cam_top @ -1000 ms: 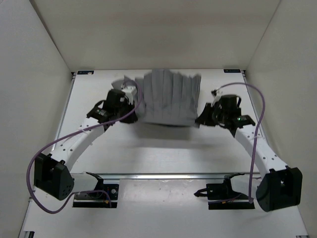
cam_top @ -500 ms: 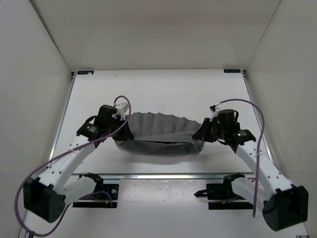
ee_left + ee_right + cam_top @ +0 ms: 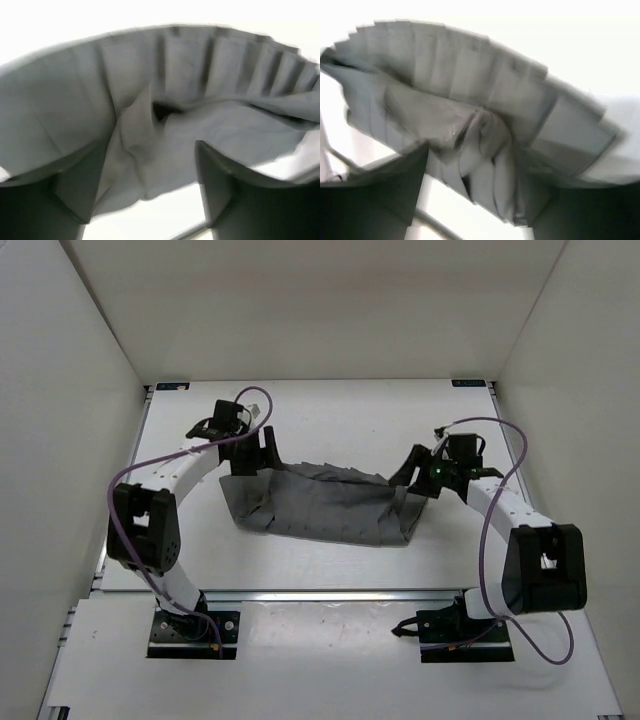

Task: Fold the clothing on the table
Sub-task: Fold the skirt

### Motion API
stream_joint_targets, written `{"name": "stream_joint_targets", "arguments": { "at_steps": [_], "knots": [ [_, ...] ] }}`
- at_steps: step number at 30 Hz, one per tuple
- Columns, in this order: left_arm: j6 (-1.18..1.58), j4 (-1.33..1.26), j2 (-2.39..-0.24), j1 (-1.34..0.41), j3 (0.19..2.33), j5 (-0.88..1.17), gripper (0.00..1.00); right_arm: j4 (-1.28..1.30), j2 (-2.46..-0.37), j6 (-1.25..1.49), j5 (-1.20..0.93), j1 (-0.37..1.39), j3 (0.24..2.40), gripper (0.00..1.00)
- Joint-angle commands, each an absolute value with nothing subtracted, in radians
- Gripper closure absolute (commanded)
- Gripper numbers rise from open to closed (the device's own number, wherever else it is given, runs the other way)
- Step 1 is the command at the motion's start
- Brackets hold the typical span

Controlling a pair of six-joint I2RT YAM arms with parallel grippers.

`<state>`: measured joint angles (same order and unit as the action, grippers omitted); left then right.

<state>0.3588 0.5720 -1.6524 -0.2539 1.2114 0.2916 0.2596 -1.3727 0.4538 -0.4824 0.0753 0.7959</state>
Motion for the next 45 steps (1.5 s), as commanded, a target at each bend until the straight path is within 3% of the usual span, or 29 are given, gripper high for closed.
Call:
{"name": "stream_joint_targets", "arguments": {
  "at_steps": [1, 3, 6, 9, 11, 12, 15, 24, 32, 38, 45],
  "knots": [
    [0.339, 0.568, -1.686, -0.21, 1.323, 0.275, 0.01, 0.134, -1.419, 0.425, -0.48, 0.049, 0.912, 0.28],
    [0.333, 0.575, -1.695, -0.209, 1.362, 0.273, 0.01, 0.129, -1.424, 0.423, -0.473, 0.048, 0.949, 0.16],
    [0.319, 0.574, -1.658, -0.222, 1.379, 0.259, 0.01, 0.173, -1.402, 0.391, -0.437, 0.06, 0.973, 0.16],
    [0.299, 0.561, -1.606, -0.28, 1.329, 0.223, 0.09, 0.291, -1.356, 0.345, -0.313, 0.093, 0.944, 0.15],
    [0.295, 0.565, -1.568, -0.322, 1.263, 0.175, 0.34, 0.372, -1.312, 0.359, -0.266, 0.12, 0.902, 0.14],
    [0.299, 0.566, -1.562, -0.345, 1.223, 0.16, 0.56, 0.382, -1.301, 0.377, -0.253, 0.126, 0.875, 0.14],
    [0.322, 0.551, -1.505, -0.38, 1.11, 0.126, 1.0, 0.413, -1.25, 0.452, -0.251, 0.132, 0.787, 0.14],
    [0.387, 0.546, -1.453, -0.368, 0.974, 0.046, 1.0, 0.48, -1.282, 0.538, -0.079, 0.296, 0.733, 0.14],
    [0.393, 0.588, -1.523, -0.341, 0.956, 0.003, 1.0, 0.498, -1.364, 0.551, -0.006, 0.31, 0.756, 0.16],
    [0.403, 0.568, -1.557, -0.356, 0.922, 0.002, 1.0, 0.471, -1.413, 0.523, -0.041, 0.268, 0.767, 0.39],
    [0.41, 0.569, -1.604, -0.356, 0.917, 0.017, 1.0, 0.379, -1.424, 0.526, -0.093, 0.241, 0.752, 0.91]
  ]
}}
